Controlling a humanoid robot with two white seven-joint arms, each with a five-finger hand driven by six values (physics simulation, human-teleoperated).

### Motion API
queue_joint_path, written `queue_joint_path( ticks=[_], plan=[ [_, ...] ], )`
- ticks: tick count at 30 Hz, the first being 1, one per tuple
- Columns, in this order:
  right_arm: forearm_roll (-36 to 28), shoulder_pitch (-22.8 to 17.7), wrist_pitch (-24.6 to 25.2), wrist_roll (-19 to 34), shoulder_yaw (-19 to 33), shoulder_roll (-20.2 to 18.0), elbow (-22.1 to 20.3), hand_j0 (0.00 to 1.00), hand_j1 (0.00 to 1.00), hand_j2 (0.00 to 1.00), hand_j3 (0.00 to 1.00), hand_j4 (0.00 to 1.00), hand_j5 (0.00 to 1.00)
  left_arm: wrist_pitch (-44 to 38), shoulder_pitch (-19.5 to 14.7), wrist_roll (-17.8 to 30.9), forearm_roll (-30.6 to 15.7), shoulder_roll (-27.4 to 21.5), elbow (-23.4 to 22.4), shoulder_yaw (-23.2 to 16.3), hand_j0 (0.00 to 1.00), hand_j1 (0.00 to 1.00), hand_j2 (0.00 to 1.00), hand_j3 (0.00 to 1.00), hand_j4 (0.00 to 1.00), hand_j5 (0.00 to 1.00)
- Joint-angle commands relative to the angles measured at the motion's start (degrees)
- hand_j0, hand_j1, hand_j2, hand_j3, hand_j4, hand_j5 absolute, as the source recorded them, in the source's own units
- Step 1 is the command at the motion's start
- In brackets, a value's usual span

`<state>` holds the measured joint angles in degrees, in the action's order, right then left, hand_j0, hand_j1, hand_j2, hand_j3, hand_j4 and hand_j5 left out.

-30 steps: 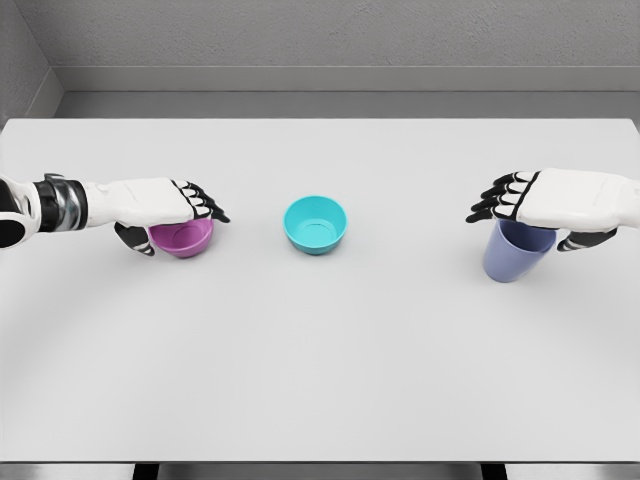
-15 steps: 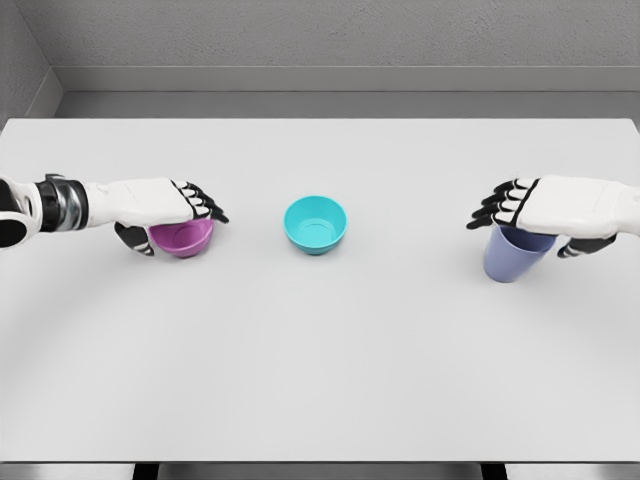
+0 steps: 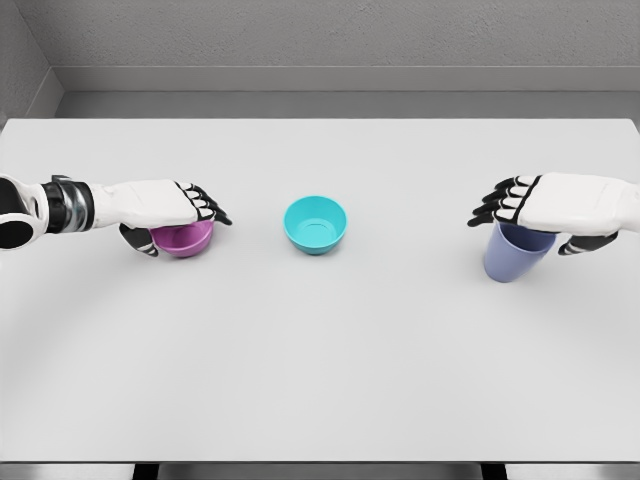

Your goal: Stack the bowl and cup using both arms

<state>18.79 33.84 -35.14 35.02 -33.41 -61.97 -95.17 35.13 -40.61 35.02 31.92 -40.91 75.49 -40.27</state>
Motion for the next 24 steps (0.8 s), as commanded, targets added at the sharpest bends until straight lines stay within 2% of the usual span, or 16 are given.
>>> queue_joint_path(
  ticks=[1,5,15,17,20,24],
  plan=[
    [-0.25,-0.09,0.14,-0.02,0.01,0.01,-0.01,1.00,1.00,1.00,1.00,1.00,1.00,-0.13,0.00,-0.02,-0.19,-0.05,0.01,0.02,0.86,0.86,0.86,0.86,0.86,0.86],
    [-0.25,0.09,0.14,-0.02,-0.08,0.01,-0.01,1.00,1.00,1.00,1.00,1.00,1.00,-0.13,0.18,-0.02,-0.19,-0.05,0.01,0.11,0.73,0.73,0.73,0.73,0.73,0.73],
    [-0.25,0.35,0.14,-0.02,-0.08,0.01,-0.01,1.00,1.00,1.00,1.00,1.00,1.00,-0.13,0.09,-0.02,-0.28,-0.05,0.27,0.02,0.70,0.70,0.70,0.70,0.70,0.70],
    [-0.25,0.35,0.14,-0.02,-0.08,0.01,-0.01,1.00,1.00,1.00,1.00,1.00,1.00,-0.13,-0.09,-0.02,-0.45,-0.05,0.54,0.02,0.65,0.65,0.65,0.65,0.65,0.65],
    [-0.25,0.35,0.14,-0.02,-0.08,0.01,-0.01,1.00,1.00,1.00,1.00,1.00,1.00,-0.13,-0.61,-0.02,-0.80,0.04,0.80,0.11,0.65,0.65,0.65,0.65,0.65,0.65],
    [-0.25,0.35,0.14,-0.02,-0.08,0.01,-0.01,1.00,1.00,1.00,1.00,1.00,1.00,-0.13,-2.02,-0.02,-0.89,1.18,6.51,0.02,0.65,0.65,0.65,0.65,0.65,0.65]
  ],
)
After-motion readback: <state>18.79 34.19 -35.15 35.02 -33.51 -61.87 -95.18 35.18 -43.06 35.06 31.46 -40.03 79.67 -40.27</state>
